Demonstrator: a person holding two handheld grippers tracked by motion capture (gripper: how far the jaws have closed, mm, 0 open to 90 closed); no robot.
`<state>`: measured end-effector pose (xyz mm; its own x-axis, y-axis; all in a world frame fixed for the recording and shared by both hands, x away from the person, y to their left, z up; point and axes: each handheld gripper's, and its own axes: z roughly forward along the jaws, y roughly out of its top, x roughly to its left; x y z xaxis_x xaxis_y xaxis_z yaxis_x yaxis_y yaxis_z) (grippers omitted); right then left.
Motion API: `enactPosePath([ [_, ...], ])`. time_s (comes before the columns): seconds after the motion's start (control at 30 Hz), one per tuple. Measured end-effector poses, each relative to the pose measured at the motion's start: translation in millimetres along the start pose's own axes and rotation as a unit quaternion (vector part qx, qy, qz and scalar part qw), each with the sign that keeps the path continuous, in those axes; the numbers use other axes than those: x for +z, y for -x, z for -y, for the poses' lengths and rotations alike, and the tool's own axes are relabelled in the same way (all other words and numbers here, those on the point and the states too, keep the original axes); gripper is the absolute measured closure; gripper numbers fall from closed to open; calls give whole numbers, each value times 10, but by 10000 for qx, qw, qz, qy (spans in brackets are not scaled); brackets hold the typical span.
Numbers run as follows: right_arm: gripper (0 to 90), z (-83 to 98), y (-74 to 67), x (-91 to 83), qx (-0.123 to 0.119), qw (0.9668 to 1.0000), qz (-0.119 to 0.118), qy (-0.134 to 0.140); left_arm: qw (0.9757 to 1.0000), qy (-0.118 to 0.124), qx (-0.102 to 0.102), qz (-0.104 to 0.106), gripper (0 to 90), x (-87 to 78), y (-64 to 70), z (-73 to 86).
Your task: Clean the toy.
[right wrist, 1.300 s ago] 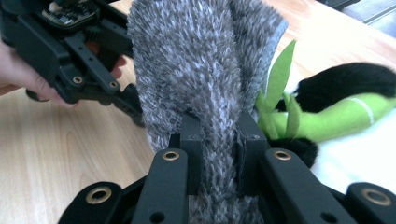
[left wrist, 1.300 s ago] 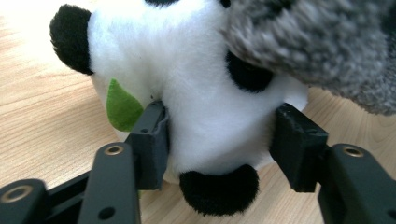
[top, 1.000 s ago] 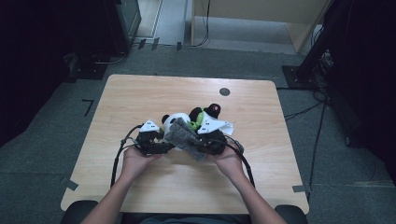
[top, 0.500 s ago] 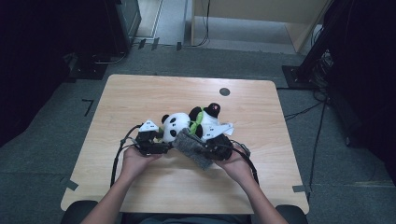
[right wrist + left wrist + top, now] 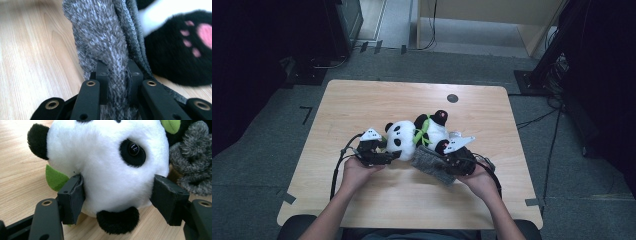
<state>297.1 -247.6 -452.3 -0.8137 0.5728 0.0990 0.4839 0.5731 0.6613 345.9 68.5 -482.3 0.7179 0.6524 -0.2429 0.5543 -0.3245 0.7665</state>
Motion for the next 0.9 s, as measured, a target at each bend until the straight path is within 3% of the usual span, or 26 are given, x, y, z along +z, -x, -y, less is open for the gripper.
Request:
enactPosePath([
  [0.27, 770, 119, 115, -154, 135, 9999, 51, 58, 10000, 7, -9, -5, 302, 1, 2, 1],
  [0.9, 767, 353, 385, -313, 438, 9984, 288, -204, 10000, 13, -17, -2, 302, 2, 2, 2],
])
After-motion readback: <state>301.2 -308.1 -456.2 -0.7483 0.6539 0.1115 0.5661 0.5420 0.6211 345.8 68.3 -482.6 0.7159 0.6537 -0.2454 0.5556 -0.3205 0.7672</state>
